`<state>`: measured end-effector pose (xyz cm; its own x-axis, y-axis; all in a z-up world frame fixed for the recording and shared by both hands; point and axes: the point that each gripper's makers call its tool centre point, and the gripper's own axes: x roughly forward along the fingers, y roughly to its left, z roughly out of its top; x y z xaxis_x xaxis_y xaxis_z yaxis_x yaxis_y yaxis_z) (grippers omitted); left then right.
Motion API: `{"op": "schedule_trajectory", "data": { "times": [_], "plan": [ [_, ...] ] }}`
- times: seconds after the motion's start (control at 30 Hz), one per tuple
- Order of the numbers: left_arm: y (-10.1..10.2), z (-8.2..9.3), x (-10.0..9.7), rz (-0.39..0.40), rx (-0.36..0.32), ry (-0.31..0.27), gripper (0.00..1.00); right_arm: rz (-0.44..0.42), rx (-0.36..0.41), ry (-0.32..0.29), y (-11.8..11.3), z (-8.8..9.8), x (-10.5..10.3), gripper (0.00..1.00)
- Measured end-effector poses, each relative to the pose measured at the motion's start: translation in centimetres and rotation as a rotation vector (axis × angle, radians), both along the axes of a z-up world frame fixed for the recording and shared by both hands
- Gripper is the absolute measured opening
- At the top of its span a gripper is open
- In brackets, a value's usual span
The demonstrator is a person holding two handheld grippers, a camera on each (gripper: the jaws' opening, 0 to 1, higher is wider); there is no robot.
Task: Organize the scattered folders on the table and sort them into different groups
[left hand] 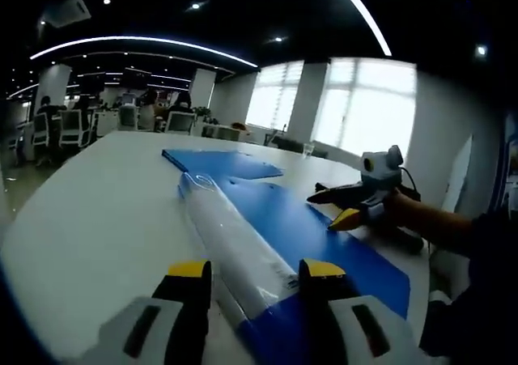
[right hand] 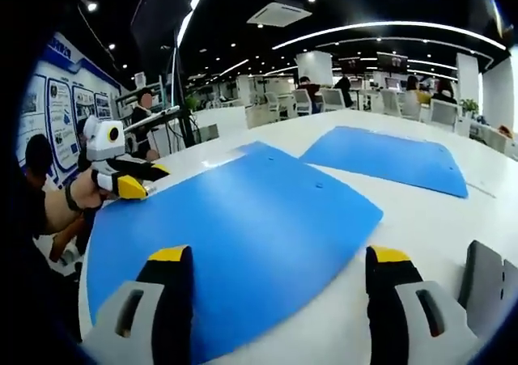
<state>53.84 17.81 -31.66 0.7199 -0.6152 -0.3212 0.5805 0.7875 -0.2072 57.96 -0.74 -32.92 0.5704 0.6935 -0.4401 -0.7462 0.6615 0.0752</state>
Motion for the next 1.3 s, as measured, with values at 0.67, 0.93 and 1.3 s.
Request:
{"op": "schedule_trajectory", "data": {
  "times": [0.67, 0.93, 1.3],
  "plan": [
    [0.8, 0.8, 0.8, 0.029, 0.08, -0.048, 0.97, 0.009, 0.062, -0.075, -2.5, 2.0, -1.3, 0.99],
    [1.0, 1.4, 1.0, 0.036, 0.07, -0.052, 0.99, 0.011, 0.109, -0.127, -2.9, 4.0, -1.9, 0.99],
    [1.3, 2.9, 1.6, 0.043, -0.022, -0.048, 0.99, 0.034, 0.142, -0.189, -3.2, 5.7, -2.5, 0.99]
  ]
}}
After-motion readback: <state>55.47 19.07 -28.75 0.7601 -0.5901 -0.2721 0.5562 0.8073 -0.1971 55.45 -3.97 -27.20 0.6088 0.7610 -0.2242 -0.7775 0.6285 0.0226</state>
